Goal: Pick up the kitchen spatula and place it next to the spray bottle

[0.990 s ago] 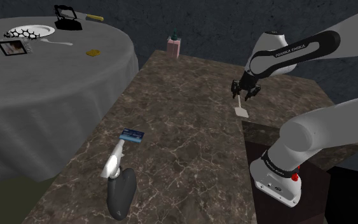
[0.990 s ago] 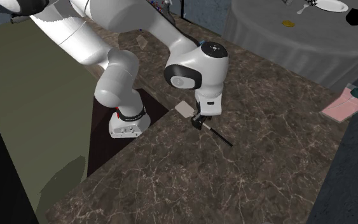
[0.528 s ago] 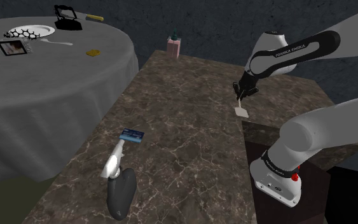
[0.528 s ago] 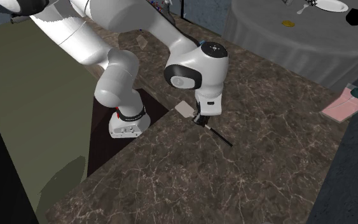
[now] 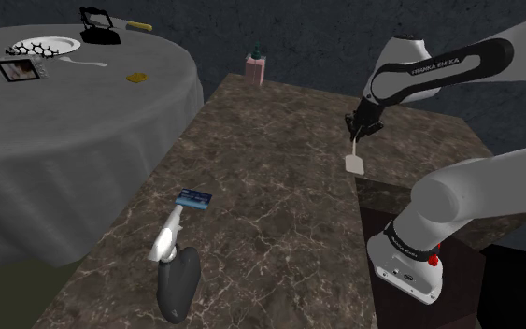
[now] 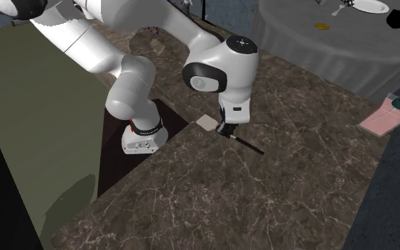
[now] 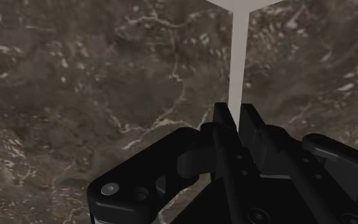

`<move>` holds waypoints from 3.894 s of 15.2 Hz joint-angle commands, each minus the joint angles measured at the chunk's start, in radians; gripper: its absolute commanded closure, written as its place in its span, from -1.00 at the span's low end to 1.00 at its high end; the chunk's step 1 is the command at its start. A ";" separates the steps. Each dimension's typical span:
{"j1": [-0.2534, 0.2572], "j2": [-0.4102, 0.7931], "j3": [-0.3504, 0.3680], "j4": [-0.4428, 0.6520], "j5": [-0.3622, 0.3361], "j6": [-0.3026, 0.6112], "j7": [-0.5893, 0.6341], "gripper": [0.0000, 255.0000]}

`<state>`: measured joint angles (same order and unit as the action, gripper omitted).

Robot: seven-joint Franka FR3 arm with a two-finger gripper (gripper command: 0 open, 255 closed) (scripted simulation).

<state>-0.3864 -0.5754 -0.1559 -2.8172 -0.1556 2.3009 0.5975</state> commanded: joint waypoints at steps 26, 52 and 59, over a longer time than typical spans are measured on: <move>0.013 -0.139 0.033 0.283 0.035 -0.422 -0.017 1.00; 0.022 -0.084 0.053 0.672 0.057 -0.756 -0.033 1.00; 0.043 -0.202 0.141 0.623 0.104 -0.831 0.058 1.00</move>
<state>-0.3480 -0.7558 -0.0339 -2.1853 -0.0625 1.4839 0.6356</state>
